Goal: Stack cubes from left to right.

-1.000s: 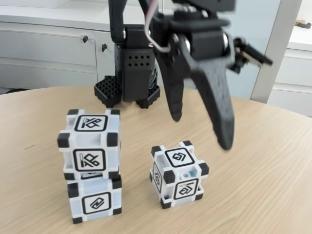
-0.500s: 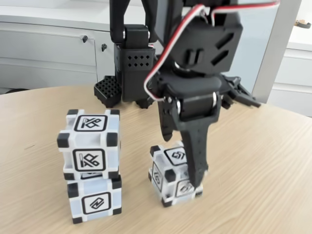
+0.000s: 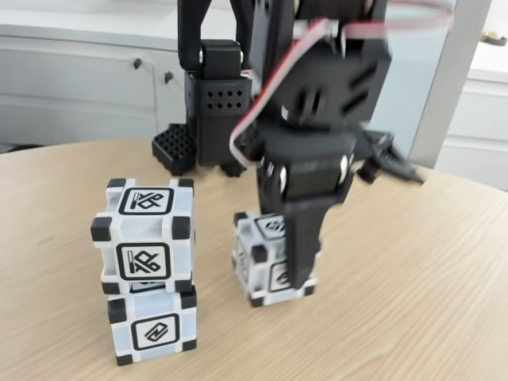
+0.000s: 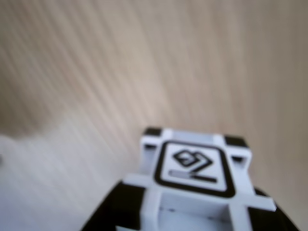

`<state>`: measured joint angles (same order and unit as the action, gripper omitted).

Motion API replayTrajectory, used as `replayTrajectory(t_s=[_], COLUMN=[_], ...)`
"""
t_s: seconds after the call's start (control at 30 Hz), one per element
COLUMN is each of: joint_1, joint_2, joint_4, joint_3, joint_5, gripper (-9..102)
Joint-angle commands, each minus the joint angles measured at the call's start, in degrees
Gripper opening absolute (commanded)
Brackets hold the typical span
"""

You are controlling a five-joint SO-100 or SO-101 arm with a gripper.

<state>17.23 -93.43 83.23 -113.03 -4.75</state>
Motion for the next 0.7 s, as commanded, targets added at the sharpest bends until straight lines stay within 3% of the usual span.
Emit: replayTrajectory(t_s=[0.0, 0.33, 0.67], joint_1=[-0.4, -0.8, -12.6], joint_2=[-10.7, -30.6, -35.9], joint_4=[0.2, 1.2, 1.4], joint_3=[2.1, 2.7, 7.2], joint_5=[1.1, 5.9, 14.2], gripper=[0, 0, 0])
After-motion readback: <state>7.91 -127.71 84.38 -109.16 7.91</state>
